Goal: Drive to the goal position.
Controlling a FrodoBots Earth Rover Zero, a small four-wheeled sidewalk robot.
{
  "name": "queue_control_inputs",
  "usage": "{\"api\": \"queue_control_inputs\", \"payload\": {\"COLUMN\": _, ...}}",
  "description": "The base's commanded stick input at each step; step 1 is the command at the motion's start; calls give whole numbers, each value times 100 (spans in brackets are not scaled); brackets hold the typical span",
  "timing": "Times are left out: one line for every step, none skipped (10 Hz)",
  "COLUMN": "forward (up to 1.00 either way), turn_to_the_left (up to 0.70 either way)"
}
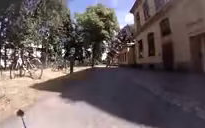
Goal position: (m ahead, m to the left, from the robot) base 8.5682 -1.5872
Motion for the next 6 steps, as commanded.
{"api": "queue_control_inputs", "payload": {"forward": 85, "turn_to_the_left": 0}}
{"api": "queue_control_inputs", "payload": {"forward": 85, "turn_to_the_left": 0}}
{"api": "queue_control_inputs", "payload": {"forward": 85, "turn_to_the_left": 0}}
{"api": "queue_control_inputs", "payload": {"forward": 85, "turn_to_the_left": 0}}
{"api": "queue_control_inputs", "payload": {"forward": 85, "turn_to_the_left": 0}}
{"api": "queue_control_inputs", "payload": {"forward": 85, "turn_to_the_left": 0}}
